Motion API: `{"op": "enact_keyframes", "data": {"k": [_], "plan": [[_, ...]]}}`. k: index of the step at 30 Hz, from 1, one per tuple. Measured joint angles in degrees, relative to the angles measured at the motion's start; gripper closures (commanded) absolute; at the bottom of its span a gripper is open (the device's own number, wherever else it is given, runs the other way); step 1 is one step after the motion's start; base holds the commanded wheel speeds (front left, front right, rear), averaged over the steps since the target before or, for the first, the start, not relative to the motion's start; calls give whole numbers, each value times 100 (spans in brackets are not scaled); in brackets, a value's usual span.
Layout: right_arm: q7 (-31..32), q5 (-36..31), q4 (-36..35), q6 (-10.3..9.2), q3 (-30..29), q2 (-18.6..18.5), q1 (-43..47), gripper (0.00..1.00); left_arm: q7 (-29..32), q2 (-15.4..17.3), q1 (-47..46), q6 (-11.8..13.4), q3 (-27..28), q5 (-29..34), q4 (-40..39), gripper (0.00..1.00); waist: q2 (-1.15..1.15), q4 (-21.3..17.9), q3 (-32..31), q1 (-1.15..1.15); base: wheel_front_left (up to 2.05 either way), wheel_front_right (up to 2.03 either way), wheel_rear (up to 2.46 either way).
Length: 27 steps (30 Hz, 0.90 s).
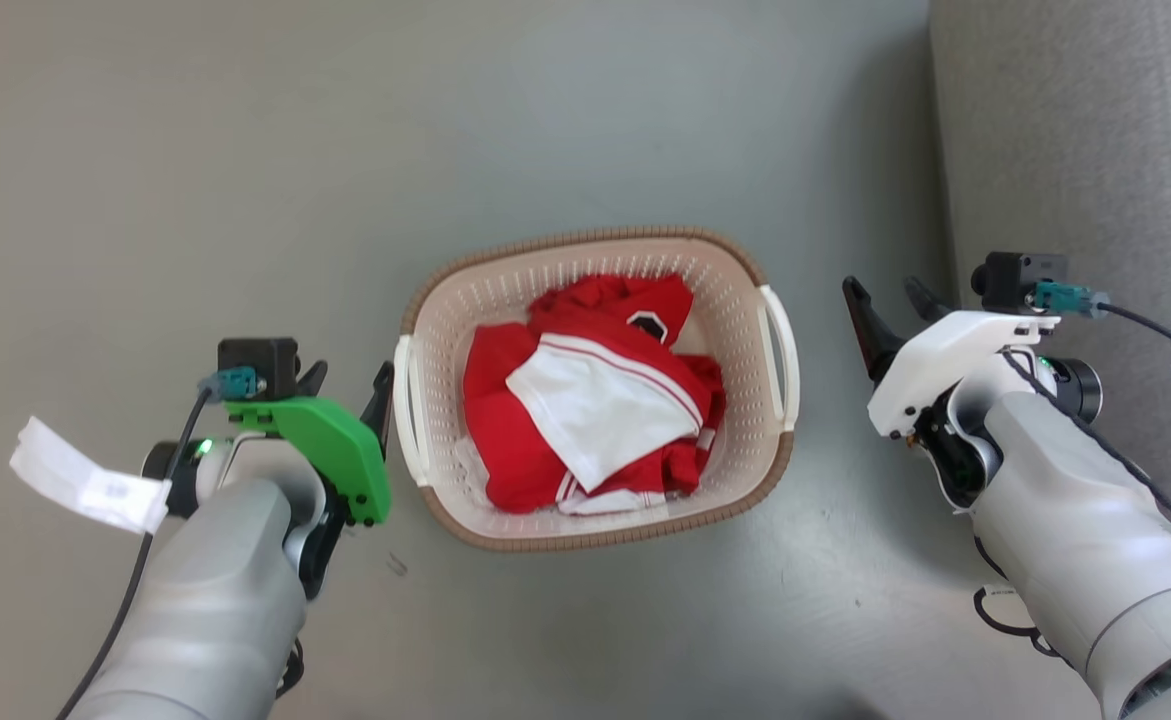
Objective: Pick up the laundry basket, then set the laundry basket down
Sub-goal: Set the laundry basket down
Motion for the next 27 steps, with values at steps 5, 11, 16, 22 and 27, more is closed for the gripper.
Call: {"op": "enact_keyframes", "data": {"k": [5, 11, 16, 22, 27], "plan": [[0, -29, -404, -57, -190, -64, 152, 0, -2, 58, 242, 0, 77, -1, -71, 0, 0, -21, -398, 0, 0, 0, 0], [0, -136, -721, -198, -368, -126, 565, 0, -2, 174, 334, 113, 383, 11, -642, 0, 0, -40, -848, 0, 0, 0, 0], [0, -297, -1099, -323, -521, -135, 811, 0, -3, 369, 442, 333, 700, 81, -1146, 0, 0, -48, -1173, 0, 0, 0, 0], [0, -455, -1645, -491, -793, -168, 1141, 0, -2, 474, 802, 603, 1026, 365, -1794, 0, 0, -63, -1521, 0, 0, 0, 0], [-3, -710, -2139, -628, -970, -202, 1382, 0, -3, 609, 1060, 831, 1267, 589, -2360, 0, 0, -75, -1777, 0, 0, 0, 0]]}}
